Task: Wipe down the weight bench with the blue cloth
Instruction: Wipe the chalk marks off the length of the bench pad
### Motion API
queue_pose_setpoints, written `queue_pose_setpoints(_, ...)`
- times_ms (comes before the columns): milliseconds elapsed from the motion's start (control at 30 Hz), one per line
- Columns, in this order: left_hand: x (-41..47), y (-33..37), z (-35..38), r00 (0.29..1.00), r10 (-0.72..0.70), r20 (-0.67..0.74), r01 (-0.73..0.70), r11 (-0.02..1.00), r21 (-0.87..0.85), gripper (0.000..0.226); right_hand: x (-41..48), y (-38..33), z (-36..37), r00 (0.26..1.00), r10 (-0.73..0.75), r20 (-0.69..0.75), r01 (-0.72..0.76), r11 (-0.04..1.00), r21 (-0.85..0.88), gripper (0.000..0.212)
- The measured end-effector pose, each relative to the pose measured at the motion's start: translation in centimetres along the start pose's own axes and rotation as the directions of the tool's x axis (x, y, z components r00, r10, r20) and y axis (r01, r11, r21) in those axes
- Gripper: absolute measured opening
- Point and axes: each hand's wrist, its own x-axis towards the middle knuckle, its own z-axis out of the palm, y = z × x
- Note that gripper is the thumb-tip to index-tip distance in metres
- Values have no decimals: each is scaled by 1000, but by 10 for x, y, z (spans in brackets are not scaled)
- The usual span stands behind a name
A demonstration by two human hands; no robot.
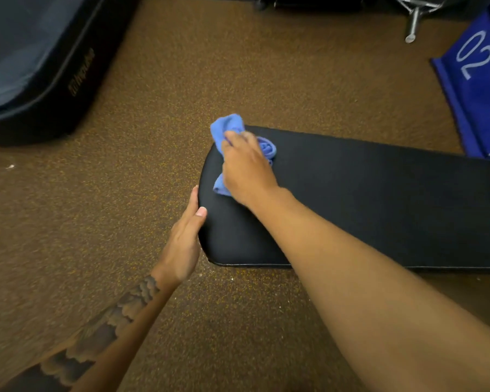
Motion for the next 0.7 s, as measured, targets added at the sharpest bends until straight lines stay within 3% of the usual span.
queue_pose_setpoints(133,1,1,0,1000,19,6,-19,1000,-20,48,-94,-24,-4,990,-121,78,116,992,56,47)
queue_pose_setpoints(233,1,2,0,1000,13,26,-12,999,-45,51,-155,-12,-20,978,-144,152,144,990,10,48)
queue_pose_setpoints(333,3,-2,-3,999,3,36,-3,1000,-4,65,-162,22,-30,997,14,72,-11,999,-47,48)
queue_pose_setpoints(500,5,-3,-5,998,1,70,-2,1000,20,65,-102,23,-19,964,261,-52,-260,965,24,41)
queue_pose_setpoints(567,3,4,0,999,23,46,-23,1000,-12,65,-88,-2,-13,969,236,-71,-231,971,64,42)
queue_pose_setpoints(700,2,6,4,996,68,52,-67,998,-17,55,-100,-45,-3,998,31,-51,-27,997,79,49)
